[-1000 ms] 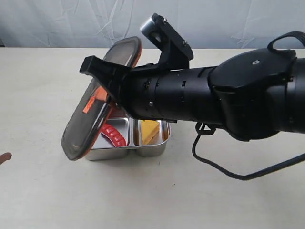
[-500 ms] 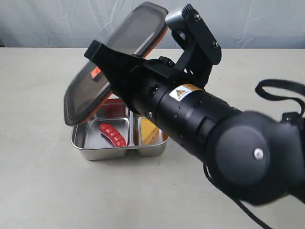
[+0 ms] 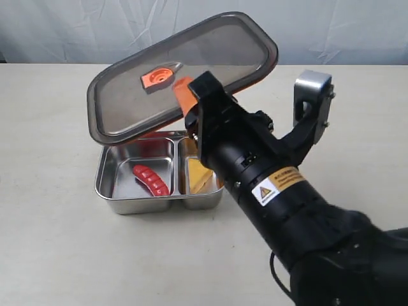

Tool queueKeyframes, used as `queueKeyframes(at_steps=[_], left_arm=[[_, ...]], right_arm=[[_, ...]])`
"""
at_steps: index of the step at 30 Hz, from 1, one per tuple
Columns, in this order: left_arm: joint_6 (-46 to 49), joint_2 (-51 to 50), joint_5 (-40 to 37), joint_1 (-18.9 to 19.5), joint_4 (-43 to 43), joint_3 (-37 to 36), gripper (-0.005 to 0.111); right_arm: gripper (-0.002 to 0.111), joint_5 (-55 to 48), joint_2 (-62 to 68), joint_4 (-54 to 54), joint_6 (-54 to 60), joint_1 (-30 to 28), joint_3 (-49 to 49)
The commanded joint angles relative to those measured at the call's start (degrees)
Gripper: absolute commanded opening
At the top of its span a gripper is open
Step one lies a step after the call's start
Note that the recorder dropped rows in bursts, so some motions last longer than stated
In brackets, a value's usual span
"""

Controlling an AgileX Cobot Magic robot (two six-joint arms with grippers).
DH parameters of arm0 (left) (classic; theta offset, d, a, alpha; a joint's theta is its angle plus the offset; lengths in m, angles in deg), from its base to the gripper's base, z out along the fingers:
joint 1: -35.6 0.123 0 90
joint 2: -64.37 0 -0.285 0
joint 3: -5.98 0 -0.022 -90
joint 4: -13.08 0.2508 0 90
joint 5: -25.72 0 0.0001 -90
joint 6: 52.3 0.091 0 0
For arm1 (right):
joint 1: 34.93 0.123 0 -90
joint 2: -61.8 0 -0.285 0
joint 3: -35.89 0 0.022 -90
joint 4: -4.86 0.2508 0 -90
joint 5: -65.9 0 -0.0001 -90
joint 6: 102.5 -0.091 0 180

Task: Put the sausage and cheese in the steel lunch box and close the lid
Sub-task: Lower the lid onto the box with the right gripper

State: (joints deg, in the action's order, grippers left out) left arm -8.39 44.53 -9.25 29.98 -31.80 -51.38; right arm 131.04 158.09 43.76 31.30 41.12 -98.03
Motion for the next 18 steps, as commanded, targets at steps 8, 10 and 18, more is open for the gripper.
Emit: queueKeyframes(at_steps=[8,10,18], left_arm=[[-0.5,0.3,2.6,-0.3,-0.9,0.2,0.045],[-0.5,0.3,2.6,-0.3,-0.7,0.2,0.045],[-0.5,0.3,2.0,-0.3,-0.1,-1.4,0.045]], right_arm=[[-0.001,4.8,13.3,16.5,-3.9,10.0,-4.0],[-0.001,4.8,15.8,15.3,-3.9,10.0,-5.6],[-0.001,4.8,21.2,21.4,-3.4,9.9,-10.0]])
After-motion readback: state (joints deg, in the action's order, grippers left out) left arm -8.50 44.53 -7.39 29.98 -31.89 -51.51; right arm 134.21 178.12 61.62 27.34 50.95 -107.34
